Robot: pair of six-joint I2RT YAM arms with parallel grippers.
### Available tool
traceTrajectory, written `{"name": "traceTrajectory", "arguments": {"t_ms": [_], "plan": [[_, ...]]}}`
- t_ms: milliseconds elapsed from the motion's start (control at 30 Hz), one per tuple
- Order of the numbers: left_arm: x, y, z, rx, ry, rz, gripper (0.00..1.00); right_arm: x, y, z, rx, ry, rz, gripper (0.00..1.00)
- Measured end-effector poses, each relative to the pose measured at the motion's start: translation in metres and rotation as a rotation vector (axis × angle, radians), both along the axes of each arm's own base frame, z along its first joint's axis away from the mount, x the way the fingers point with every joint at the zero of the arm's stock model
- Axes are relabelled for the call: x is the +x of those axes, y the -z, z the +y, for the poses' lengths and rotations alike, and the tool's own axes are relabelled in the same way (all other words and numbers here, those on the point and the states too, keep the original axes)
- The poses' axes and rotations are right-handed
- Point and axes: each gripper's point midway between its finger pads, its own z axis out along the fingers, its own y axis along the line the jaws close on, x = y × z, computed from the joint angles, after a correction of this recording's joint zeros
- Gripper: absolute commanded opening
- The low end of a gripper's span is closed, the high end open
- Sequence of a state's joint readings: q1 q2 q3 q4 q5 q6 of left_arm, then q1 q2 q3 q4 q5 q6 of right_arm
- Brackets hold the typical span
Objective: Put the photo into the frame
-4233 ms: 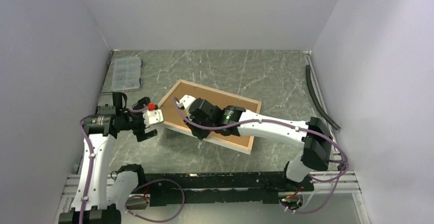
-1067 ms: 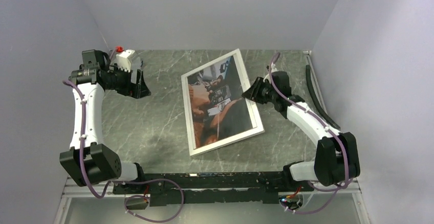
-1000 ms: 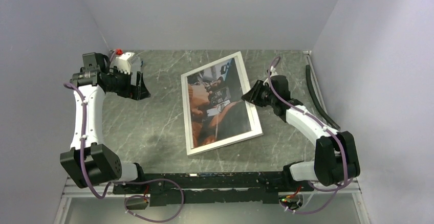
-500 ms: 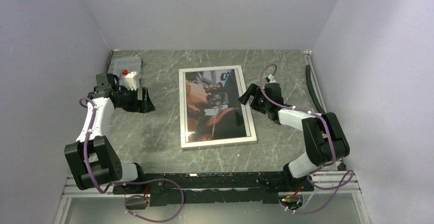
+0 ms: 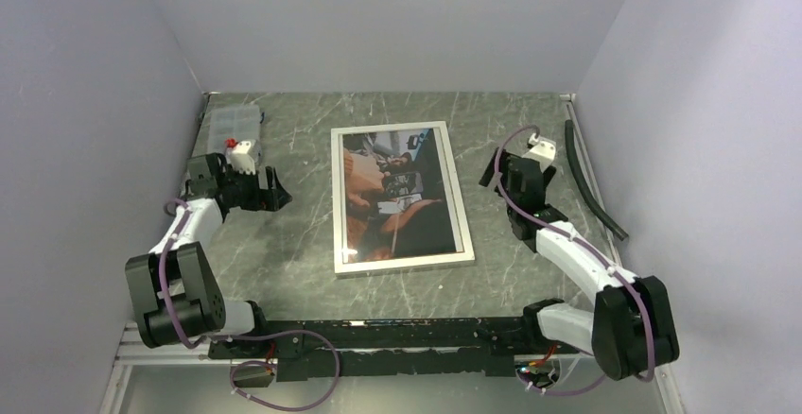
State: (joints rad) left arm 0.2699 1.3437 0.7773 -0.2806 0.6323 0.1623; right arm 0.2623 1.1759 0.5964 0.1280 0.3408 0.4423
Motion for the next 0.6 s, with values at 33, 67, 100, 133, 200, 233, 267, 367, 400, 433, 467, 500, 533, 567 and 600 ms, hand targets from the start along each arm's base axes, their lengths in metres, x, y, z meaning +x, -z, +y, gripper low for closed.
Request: {"name": "traceTrajectory", "arguments": {"t_ms": [33,67,100,133,200,233,267,367,400,433,467,500,533,567,600], "plan": [[0.000,0.006,0.000,-0.002,-0.003,-0.012,0.94,-0.002,-0.004,-0.012,-0.043,0.046,-0.015,1.00],[0.001,0.010,-0.001,-0.005,-0.008,-0.030,0.94,-0.004,-0.005,-0.027,-0.082,0.103,-0.020,1.00],[0.001,0.016,-0.002,-0.012,-0.013,-0.045,0.94,-0.007,-0.004,-0.043,-0.112,0.161,-0.016,1.00],[0.001,0.021,-0.003,-0.019,-0.019,-0.051,0.94,-0.010,-0.001,-0.060,-0.133,0.221,-0.009,1.00],[0.004,0.029,-0.004,-0.036,-0.030,-0.076,0.94,-0.019,0.008,-0.096,-0.154,0.328,0.000,1.00],[0.007,0.031,-0.004,-0.038,-0.033,-0.091,0.94,-0.025,0.013,-0.108,-0.162,0.362,0.001,1.00],[0.012,0.033,-0.004,-0.041,-0.039,-0.116,0.94,-0.031,0.019,-0.119,-0.170,0.396,-0.005,1.00],[0.022,0.038,-0.001,-0.033,-0.048,-0.183,0.94,-0.045,0.043,-0.131,-0.208,0.416,-0.005,1.00],[0.025,0.039,-0.001,-0.024,-0.051,-0.211,0.94,-0.046,0.049,-0.132,-0.222,0.408,-0.002,1.00],[0.026,0.041,0.001,-0.012,-0.057,-0.243,0.94,-0.046,0.053,-0.132,-0.235,0.401,-0.004,1.00],[0.027,0.042,0.002,-0.002,-0.063,-0.265,0.94,-0.043,0.055,-0.132,-0.245,0.396,-0.014,1.00],[0.027,0.044,0.003,0.005,-0.068,-0.282,0.94,-0.041,0.057,-0.133,-0.253,0.392,-0.026,1.00],[0.028,0.044,0.004,0.013,-0.072,-0.298,0.94,-0.038,0.057,-0.133,-0.258,0.389,-0.043,1.00],[0.029,0.043,0.004,0.025,-0.076,-0.326,0.94,-0.035,0.056,-0.132,-0.261,0.385,-0.059,1.00],[0.031,0.042,0.005,0.037,-0.080,-0.352,0.94,-0.032,0.056,-0.132,-0.262,0.379,-0.079,1.00]]}}
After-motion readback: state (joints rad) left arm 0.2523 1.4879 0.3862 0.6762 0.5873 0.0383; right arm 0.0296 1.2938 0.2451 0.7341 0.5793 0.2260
